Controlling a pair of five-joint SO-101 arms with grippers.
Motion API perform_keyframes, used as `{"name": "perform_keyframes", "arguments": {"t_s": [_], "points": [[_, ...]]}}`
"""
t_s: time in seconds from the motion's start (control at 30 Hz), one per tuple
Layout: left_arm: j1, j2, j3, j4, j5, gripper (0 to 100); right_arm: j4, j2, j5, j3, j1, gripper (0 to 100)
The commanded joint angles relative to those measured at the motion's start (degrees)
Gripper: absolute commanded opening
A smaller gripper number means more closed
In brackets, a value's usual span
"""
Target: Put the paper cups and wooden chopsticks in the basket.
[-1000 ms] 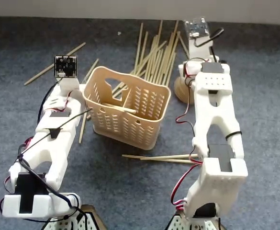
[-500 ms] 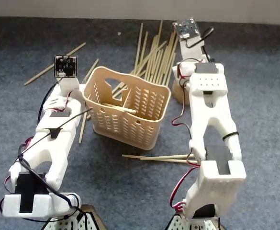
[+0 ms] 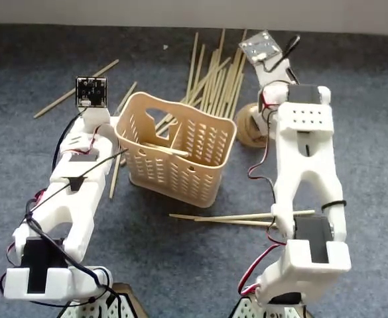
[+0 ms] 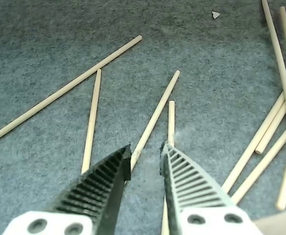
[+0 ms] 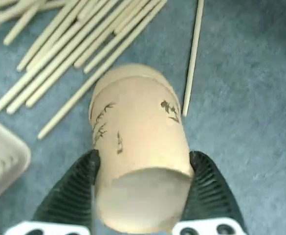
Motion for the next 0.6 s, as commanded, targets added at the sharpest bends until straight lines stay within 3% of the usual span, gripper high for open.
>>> {"name": "perform_keyframes", "arguments": {"t_s": [0.0, 0.27, 0.43, 0.57], "points": [[0.92, -0.22, -2.51, -0.88, -0.62, 12, 8.75, 0.48, 3.25, 1.98, 3.21, 0.5], [1.10, -0.22, -2.51, -0.79, -0.62, 12, 11.21, 0.75, 9.49, 2.15, 10.86, 0.5], [1.01, -0.22, -2.42, -0.79, -0.62, 12, 11.03, 0.57, 11.08, 3.82, 8.48, 1.5], [1.01, -0.22, -2.42, -0.79, -0.62, 12, 11.30, 0.31, 8.09, 3.47, 4.62, 11.6]]}}
